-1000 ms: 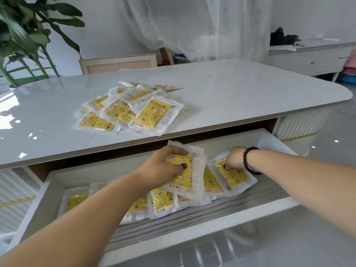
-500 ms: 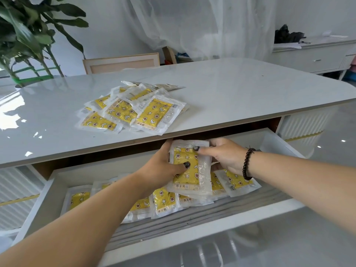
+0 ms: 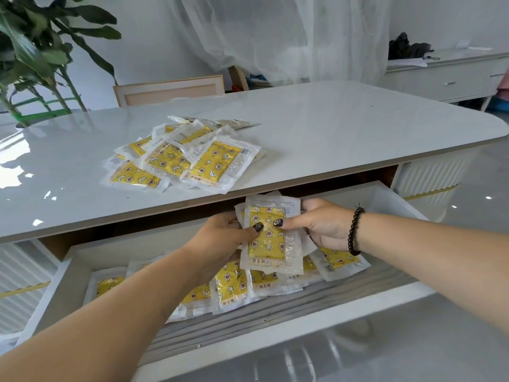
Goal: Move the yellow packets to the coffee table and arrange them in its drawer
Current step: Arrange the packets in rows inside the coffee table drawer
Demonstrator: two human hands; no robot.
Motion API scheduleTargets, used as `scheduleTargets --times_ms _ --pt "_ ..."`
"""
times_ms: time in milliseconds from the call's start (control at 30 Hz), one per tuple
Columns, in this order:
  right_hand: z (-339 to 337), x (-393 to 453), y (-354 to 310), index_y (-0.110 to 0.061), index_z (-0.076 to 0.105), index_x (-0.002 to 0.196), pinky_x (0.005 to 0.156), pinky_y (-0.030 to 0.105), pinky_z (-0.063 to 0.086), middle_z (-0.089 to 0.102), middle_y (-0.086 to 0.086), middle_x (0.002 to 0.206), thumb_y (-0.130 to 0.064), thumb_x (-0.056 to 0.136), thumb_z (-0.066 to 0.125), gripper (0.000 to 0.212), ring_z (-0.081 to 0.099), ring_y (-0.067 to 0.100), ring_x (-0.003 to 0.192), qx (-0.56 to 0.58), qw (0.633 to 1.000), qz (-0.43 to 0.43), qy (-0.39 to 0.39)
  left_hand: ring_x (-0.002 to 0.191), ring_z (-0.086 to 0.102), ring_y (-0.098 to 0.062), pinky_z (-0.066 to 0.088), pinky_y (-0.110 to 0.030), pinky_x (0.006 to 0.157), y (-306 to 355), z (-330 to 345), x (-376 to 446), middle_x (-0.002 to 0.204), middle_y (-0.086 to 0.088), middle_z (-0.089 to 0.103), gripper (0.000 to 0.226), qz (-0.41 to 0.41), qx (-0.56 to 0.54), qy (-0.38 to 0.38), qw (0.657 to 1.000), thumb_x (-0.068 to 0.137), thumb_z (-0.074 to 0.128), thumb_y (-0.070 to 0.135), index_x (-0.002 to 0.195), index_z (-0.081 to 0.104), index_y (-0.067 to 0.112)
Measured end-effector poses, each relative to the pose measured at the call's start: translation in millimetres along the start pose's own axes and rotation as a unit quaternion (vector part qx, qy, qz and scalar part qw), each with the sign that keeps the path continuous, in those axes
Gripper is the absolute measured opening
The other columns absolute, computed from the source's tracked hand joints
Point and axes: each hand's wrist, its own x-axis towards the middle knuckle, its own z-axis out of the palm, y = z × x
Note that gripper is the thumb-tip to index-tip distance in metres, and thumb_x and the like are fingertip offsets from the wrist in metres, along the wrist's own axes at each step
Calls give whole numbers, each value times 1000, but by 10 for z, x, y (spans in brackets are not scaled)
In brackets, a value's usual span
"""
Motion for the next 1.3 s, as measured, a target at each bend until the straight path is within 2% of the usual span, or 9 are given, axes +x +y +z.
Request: scheduleTargets --times_ms 67,167,367,433,533,767,1000,1167,1300 --pt "1 17 13 3 55 121 98 48 48 65 21 116 3 70 74 55 63 29 108 -11 1000 -12 3 100 70 -26 54 -44 94 4 4 10 106 -7 75 31 8 2 3 1000 88 65 0 117 61 7" --pt "-6 34 25 3 60 117 95 46 50 67 20 112 0 83 66 34 64 28 102 -19 1000 -18 11 101 71 -24 56 -38 92 13 31 -4 105 -7 75 32 19 3 -27 999 85 66 -3 116 63 6" --pt "-204 -30 -151 8 44 131 91 45 52 63 19 112 -3 85 64 51 63 27 98 -78 996 30 26 94 71 -19 59 -24 75 32 63 -22 106 -9 74 37 16 13 -55 998 84 67 -2 119 60 6" --pt "-377 -77 -243 6 44 127 82 45 55 63 18 103 -3 89 59 42 65 28 88 -104 992 67 38 95 70 -18 59 -23 71 32 45 -21 109 -9 72 44 9 32 -43 999 85 67 -1 127 55 8" --pt "-708 -137 -242 3 48 118 90 53 49 65 19 93 -6 95 51 25 65 31 84 -158 975 144 57 90 70 -15 57 -22 68 39 39 -27 110 -9 70 43 5 56 -39 998 89 64 1 129 54 10" --pt "-1148 32 13 6 45 134 109 48 36 45 16 143 -7 87 63 51 42 31 133 -317 913 173 191 80 70 -13 55 -25 73 43 64 -36 104 -8 73 33 -4 88 -59 994 91 63 6 122 58 16" --pt "-936 -30 8 5 42 135 105 36 40 46 19 140 -21 94 58 51 47 30 126 -435 857 162 225 75 70 -12 54 -27 72 40 45 -34 90 -1 75 31 -9 87 -51 995 92 62 4 120 59 17" --pt "-908 -46 -9 -1 52 112 53 23 42 55 11 93 -25 93 58 31 53 20 77 -508 810 178 233 73 69 -11 54 -23 68 64 52 -48 96 -4 75 32 -10 84 -55 995 92 62 6 122 58 16" --pt "-852 -53 -11 -10 46 69 43 19 30 44 3 63 -25 93 53 29 41 15 51 -552 775 175 255 70 68 -11 54 -24 67 83 57 -60 96 -4 75 31 -9 80 -43 996 94 59 8 124 57 14"
